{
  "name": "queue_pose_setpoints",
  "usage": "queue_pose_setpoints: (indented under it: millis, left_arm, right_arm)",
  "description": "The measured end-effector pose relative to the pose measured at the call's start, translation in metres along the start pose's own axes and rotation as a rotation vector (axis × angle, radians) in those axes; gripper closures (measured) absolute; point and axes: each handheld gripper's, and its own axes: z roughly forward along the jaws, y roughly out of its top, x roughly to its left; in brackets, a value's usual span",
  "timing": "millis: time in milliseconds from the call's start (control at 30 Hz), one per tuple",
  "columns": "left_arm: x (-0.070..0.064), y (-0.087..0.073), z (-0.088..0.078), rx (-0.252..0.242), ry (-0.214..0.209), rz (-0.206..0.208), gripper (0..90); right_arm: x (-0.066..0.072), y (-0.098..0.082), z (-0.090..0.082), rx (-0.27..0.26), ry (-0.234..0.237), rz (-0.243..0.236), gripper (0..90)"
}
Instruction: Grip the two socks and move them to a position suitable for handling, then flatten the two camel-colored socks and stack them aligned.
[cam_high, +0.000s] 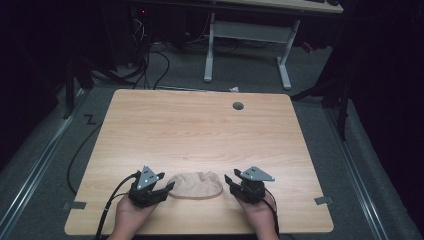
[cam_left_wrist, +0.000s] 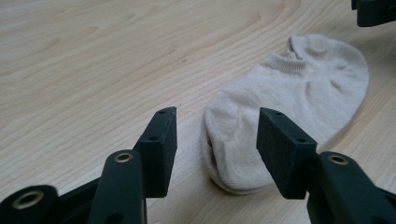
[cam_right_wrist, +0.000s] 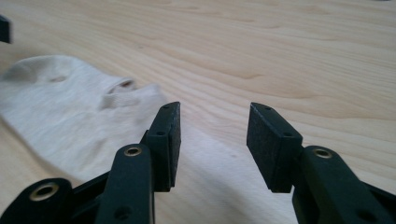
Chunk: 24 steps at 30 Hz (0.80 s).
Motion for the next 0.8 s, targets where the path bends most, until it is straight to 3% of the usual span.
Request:
queue_pose_setpoints:
  millis: [233,333,500,633,700,800]
  left_arm:
    - [0.015,-0.001,-0.011,-0.012,0.033,-0.01,46.1]
    - [0.029,-0.007,-0.013,0.008,0.09,0.002,45.0]
    - [0.056,-0.021,-0.015,0.041,0.164,-0.046,43.2]
    - [0.07,-0.031,-0.019,0.041,0.189,-0.079,42.8]
    - [0.077,-0.033,-0.02,0.042,0.183,-0.097,42.5]
    - [0.08,-0.035,-0.022,0.045,0.183,-0.093,42.4]
  right_arm:
    - [-0.02,-0.003,-0.011,-0.045,-0.077,0.05,53.2]
    - [-0.028,-0.004,-0.013,-0.045,-0.091,0.055,48.3]
    - [-0.038,-0.011,-0.013,-0.022,-0.102,0.068,40.8]
    - [-0.043,-0.011,-0.012,-0.02,-0.13,0.051,39.5]
    - [-0.045,-0.011,-0.013,-0.023,-0.142,0.057,39.2]
    - [-0.046,-0.012,-0.014,-0.028,-0.167,0.063,39.1]
